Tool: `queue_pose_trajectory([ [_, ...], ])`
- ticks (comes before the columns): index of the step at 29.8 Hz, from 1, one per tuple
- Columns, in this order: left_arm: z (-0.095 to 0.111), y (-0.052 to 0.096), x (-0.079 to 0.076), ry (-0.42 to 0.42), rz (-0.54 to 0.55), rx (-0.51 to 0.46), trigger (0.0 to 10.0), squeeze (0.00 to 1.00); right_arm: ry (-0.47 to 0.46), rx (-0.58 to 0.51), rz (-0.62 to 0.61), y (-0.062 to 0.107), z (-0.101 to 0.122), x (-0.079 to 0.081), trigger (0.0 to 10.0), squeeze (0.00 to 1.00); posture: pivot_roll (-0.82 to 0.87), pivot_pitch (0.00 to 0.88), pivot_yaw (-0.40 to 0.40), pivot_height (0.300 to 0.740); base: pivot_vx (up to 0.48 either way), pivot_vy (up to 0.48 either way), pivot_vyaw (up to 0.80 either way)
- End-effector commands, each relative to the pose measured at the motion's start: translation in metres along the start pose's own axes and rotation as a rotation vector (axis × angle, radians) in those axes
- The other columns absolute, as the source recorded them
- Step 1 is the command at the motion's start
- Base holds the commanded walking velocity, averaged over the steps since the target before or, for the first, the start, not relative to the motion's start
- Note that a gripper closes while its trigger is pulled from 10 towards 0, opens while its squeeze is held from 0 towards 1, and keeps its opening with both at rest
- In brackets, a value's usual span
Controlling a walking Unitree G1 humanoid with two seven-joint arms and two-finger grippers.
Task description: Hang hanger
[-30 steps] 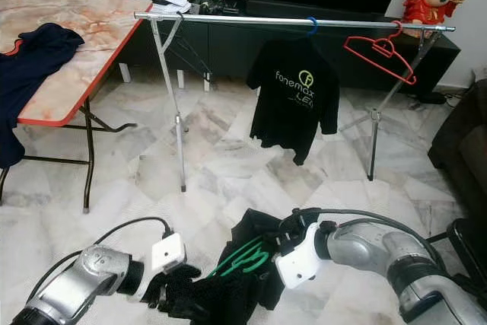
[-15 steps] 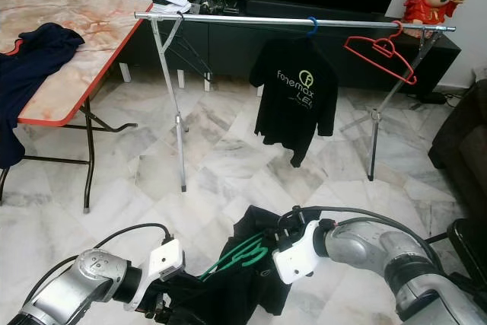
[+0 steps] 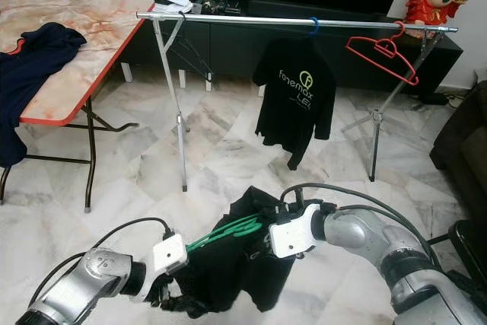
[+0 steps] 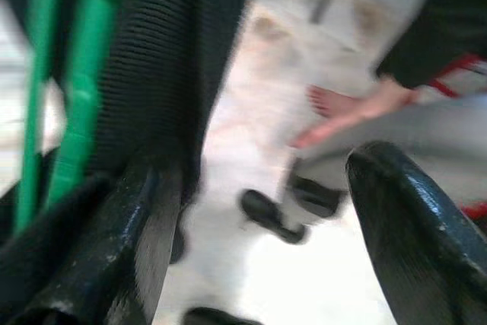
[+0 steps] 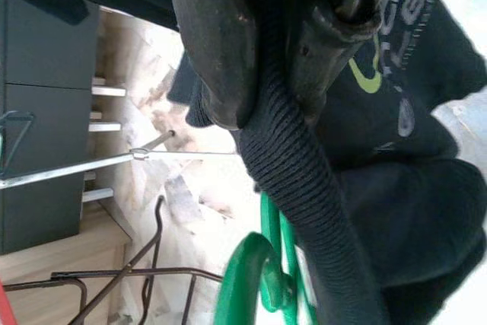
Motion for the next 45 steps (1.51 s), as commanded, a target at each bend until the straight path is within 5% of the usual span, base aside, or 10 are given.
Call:
queue_pose_trajectory([
  [1, 0.001, 0.002, 0.008, -0.018, 0.052, 0.007, 10.0, 0.0, -0.007, -0.031, -0.024, 0.003, 0.003, -0.004, 10.0, 0.0, 0.02, 0.086, -0.119, 0.74, 0.0, 0.0, 0.0],
  [7, 0.002, -0.001, 0.017, -0.041, 0.141, 0.006, 10.0, 0.0, -0.014, -0.025, -0.02, 0.003, 0.003, -0.005, 10.0, 0.0, 0.02, 0.087, -0.12, 0.74, 0.0, 0.0, 0.0],
  [22, -0.003, 0.023, -0.009, -0.017, -0.064, 0.0, 10.0, 0.0, 0.0, 0.037, -0.007, 0.006, -0.006, -0.002, 10.0, 0.0, 0.03, 0.092, -0.12, 0.74, 0.0, 0.0, 0.0],
  [39, 0.01, 0.036, 0.026, -0.058, 0.181, -0.04, 10.0, 0.0, 0.028, 0.04, 0.019, 0.005, -0.005, 0.003, 10.0, 0.0, 0.03, 0.095, -0.123, 0.74, 0.0, 0.0, 0.0],
  [45, 0.013, 0.026, 0.016, -0.052, 0.112, -0.055, 10.0, 0.0, 0.022, 0.029, 0.021, 0.002, -0.003, 0.003, 10.0, 0.0, 0.03, 0.095, -0.122, 0.74, 0.0, 0.0, 0.0],
])
Point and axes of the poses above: a point about 5 cm out from each wrist's last joint towards the gripper, its own y axis pointing back from the gripper into the wrist, its own z axis along the axis of the wrist's last joint, x = y × z, the point moved 1 cm from there along -y, pointing out of the wrist towards the gripper, and after that the axes turned 11 degrees about -y, right-handed, at the moved point
